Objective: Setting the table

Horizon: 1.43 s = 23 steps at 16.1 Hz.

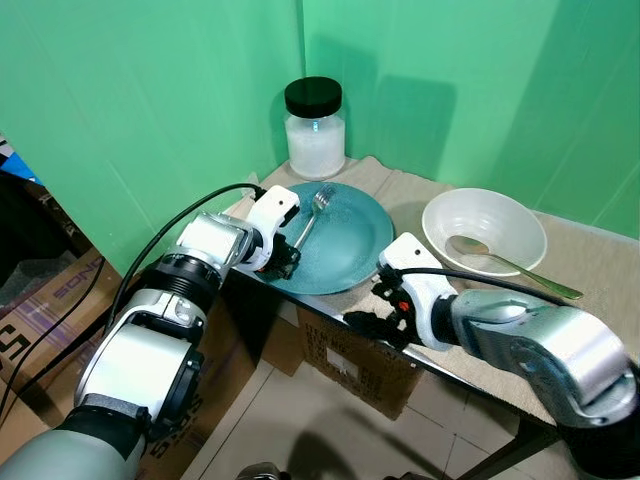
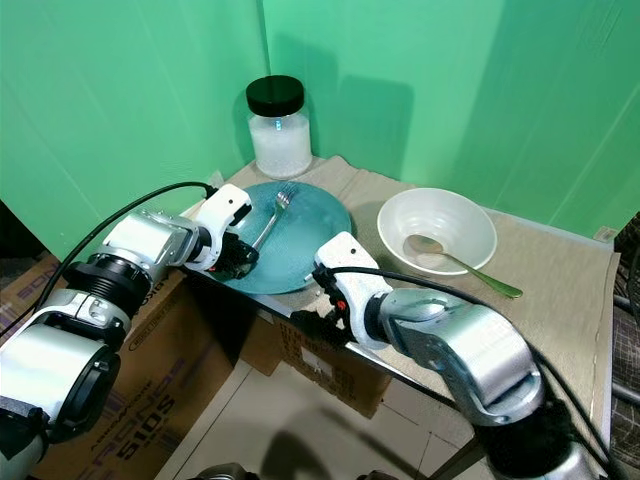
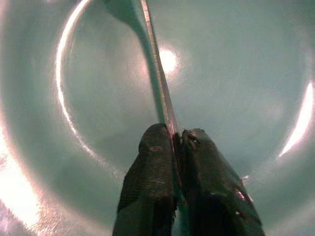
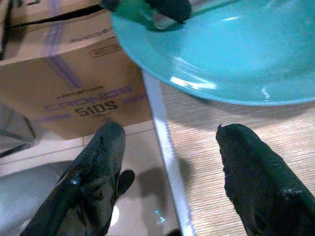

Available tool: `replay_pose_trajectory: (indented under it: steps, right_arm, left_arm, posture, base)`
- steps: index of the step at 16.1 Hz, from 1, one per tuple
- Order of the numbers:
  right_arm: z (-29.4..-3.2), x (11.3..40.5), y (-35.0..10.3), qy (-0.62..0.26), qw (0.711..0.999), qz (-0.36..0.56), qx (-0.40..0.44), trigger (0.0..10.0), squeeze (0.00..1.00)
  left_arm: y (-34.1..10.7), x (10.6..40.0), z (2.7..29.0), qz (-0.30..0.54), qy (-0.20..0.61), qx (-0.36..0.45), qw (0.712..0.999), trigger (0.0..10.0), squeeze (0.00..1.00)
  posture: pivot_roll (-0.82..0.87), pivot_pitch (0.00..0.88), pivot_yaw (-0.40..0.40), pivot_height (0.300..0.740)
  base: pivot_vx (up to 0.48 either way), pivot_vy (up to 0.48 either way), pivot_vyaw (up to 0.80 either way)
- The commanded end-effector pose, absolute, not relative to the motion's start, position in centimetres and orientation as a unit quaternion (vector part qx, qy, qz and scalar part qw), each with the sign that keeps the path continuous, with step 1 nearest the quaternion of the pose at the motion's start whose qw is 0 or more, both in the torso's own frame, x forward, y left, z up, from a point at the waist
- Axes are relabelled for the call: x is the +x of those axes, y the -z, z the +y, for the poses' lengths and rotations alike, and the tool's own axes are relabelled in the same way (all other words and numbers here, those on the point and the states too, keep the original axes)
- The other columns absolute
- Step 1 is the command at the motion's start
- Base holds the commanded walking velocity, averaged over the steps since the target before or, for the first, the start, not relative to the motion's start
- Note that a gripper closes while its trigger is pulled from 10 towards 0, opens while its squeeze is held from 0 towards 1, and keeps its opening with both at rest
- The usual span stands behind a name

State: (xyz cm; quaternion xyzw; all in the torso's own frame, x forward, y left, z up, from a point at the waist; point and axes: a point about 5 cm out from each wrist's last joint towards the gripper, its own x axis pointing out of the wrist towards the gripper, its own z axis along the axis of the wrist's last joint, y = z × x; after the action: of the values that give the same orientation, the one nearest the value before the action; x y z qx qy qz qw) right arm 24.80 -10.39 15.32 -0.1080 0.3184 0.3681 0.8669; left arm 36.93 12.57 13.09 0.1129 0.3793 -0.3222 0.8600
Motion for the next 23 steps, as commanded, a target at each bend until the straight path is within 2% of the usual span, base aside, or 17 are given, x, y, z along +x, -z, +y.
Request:
replay_pose_trajectory:
  steps: [1, 3, 4, 5, 11, 13, 16, 17, 18, 21, 23]
  right_arm:
    - [-10.6, 25.6, -14.9, -0.33, 0.883, 0.32, -0.095, 10.0, 0.0]
    - [-10.6, 25.8, -14.8, -0.32, 0.887, 0.322, -0.088, 10.0, 0.0]
    - [-10.6, 26.4, -14.4, -0.291, 0.896, 0.332, -0.051, 10.0, 0.41]
    - [-10.6, 26.6, -14.2, -0.278, 0.899, 0.338, -0.029, 10.0, 1.0]
    - [-10.0, 27.6, -13.8, -0.24, 0.898, 0.361, 0.08, 10.0, 1.0]
    - [-10.0, 28.0, -13.5, -0.211, 0.894, 0.373, 0.131, 10.0, 1.0]
    - [-9.9, 28.5, -13.4, -0.185, 0.888, 0.381, 0.179, 10.0, 1.0]
    - [-9.7, 28.8, -13.5, -0.179, 0.882, 0.379, 0.214, 10.0, 0.21]
    - [-9.3, 29.0, -13.7, -0.181, 0.876, 0.375, 0.243, 10.0, 0.0]
    - [-8.4, 29.3, -14.7, -0.201, 0.861, 0.35, 0.308, 10.0, 0.0]
    - [-8.1, 29.3, -14.9, -0.208, 0.856, 0.348, 0.32, 10.0, 0.0]
  left_arm:
    - [-13.6, 37.1, 13.1, 0.37, 0.318, 0.108, 0.866, 0.0, 0.0]
    - [-13.6, 37.1, 13.1, 0.368, 0.318, 0.107, 0.867, 0.0, 0.0]
    - [-13.8, 37.2, 13.2, 0.363, 0.316, 0.099, 0.871, 0.0, 0.0]
    - [-13.9, 37.2, 13.3, 0.361, 0.314, 0.094, 0.873, 0.0, 0.0]
    - [-15.3, 37.3, 14.2, 0.327, 0.311, 0.068, 0.89, 0.0, 0.0]
    - [-18.0, 37.2, 14.6, 0.253, 0.335, 0.045, 0.906, 0.0, 0.0]
    - [-20.0, 36.1, 15.0, 0.208, 0.358, 0.029, 0.91, 0.0, 0.0]
    - [-20.7, 35.0, 15.1, 0.192, 0.375, 0.029, 0.906, 0.0, 0.0]
    - [-21.0, 34.1, 15.3, 0.182, 0.389, 0.031, 0.903, 0.0, 0.0]
    - [-20.0, 31.6, 17.4, 0.19, 0.368, 0.05, 0.909, 0.0, 0.0]
    - [-18.9, 30.5, 18.7, 0.207, 0.342, 0.069, 0.914, 0.0, 0.0]
  posture:
    - [-0.05, 0.012, 0.097, 0.74]
    - [-0.05, 0.012, 0.096, 0.74]
    - [-0.04, 0.013, 0.093, 0.74]
    - [-0.04, 0.015, 0.091, 0.74]
    - [-0.03, 0.027, 0.09, 0.74]
    - [-0.03, 0.031, 0.09, 0.74]
    - [-0.03, 0.034, 0.091, 0.74]
    - [-0.03, 0.034, 0.091, 0.74]
    - [-0.02, 0.038, 0.101, 0.74]
    - [-0.01, 0.04, 0.102, 0.74]
    - [-0.01, 0.041, 0.097, 0.74]
  base:
    - [0.0, 0.0, 0.0]
    - [0.0, 0.0, 0.0]
    - [0.0, 0.0, 0.0]
    - [0.0, 0.0, 0.0]
    - [0.0, 0.0, 0.0]
    - [0.0, 0.0, 0.0]
    - [0.0, 0.0, 0.0]
    - [0.0, 0.0, 0.0]
    - [0.0, 0.0, 0.0]
    - [0.0, 0.0, 0.0]
    - [0.0, 0.0, 0.0]
